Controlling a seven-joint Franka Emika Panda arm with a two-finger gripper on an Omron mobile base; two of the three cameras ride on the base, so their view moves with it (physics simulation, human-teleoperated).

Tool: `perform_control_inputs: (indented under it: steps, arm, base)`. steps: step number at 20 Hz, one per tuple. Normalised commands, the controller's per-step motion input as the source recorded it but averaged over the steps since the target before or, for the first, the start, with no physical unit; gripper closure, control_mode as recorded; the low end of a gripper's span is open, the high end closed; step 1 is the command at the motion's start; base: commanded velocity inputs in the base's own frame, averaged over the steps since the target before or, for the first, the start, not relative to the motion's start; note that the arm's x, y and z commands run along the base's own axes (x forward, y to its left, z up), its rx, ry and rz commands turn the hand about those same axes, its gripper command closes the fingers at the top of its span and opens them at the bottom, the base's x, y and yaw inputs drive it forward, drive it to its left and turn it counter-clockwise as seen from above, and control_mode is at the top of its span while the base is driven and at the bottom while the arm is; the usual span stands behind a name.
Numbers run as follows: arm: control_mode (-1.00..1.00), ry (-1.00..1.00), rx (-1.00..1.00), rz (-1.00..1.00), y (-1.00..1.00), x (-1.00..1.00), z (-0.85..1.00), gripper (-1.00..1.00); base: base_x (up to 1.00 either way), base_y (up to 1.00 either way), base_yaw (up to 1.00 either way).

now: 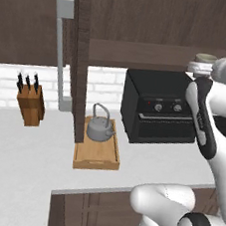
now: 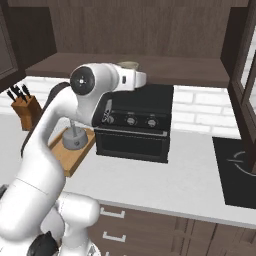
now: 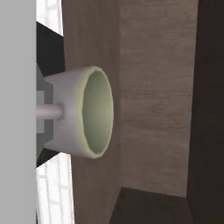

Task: Pick the kettle from the counter and place it on the tray. Then pick the mug from the cabinet and place it on the tray. Then close the cabinet doors.

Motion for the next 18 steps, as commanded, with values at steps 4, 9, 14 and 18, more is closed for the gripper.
perform_control_inputs:
  steps: [4, 9, 14, 18]
  arm:
    - [-1.00, 0.01, -0.03, 0.47, 0.52, -0.76, -0.09, 1.00]
    - [-1.00, 0.03, -0.03, 0.50, 0.55, -0.60, -0.22, 1.00]
    - [-1.00, 0.07, -0.06, 0.46, 0.80, -0.32, -0.39, 1.00]
    - [-1.00, 0.05, -0.04, 0.46, 0.72, -0.27, -0.44, 1.00]
  base:
    - [0.00, 0.00, 0.00]
    - [0.00, 0.00, 0.00]
    - [0.00, 0.00, 0.00]
    - [0.00, 0.00, 0.00]
